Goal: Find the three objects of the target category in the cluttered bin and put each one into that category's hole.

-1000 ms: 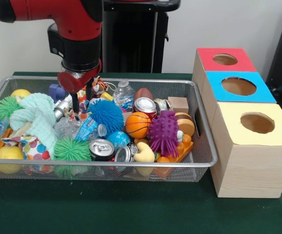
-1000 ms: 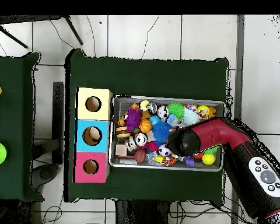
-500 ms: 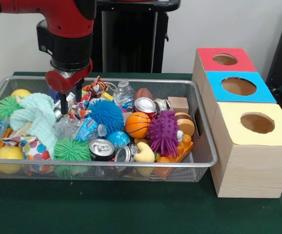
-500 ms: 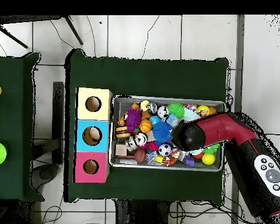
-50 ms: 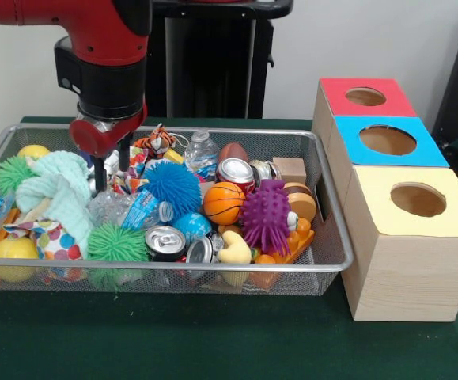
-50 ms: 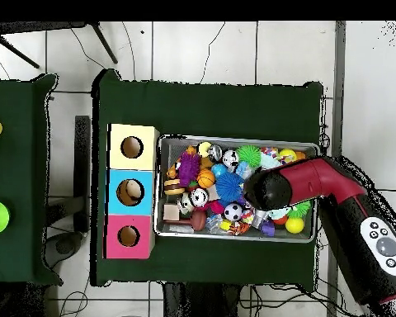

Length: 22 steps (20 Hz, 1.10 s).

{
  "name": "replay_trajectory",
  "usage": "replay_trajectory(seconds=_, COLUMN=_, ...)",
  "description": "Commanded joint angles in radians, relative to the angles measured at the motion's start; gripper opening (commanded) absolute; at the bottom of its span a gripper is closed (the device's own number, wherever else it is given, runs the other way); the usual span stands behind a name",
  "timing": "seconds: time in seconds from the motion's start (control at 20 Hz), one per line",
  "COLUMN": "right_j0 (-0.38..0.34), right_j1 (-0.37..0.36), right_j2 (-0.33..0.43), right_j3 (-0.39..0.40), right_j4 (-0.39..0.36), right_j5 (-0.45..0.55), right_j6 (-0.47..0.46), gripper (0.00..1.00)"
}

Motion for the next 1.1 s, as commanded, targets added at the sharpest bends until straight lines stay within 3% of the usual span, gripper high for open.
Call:
replay_trajectory(seconds=0.05, right_j0=0.015, right_j1=0.037, right_j2=-0.047, right_j3=-0.048, right_j4=-0.01, right_j5=0.077, right_j6=-0.277, gripper=1.0)
replay_trajectory(seconds=0.5, right_j0=0.017, right_j1=0.064, right_j2=-0.069, right_j3=-0.049, right_j4=-0.013, right_j5=0.08, right_j6=-0.264, gripper=1.0)
replay_trajectory(seconds=1.1, right_j0=0.056, right_j1=0.022, right_j2=-0.104, right_j3=-0.02, right_j4=0.024, right_j5=0.133, right_j6=-0.203, gripper=1.0)
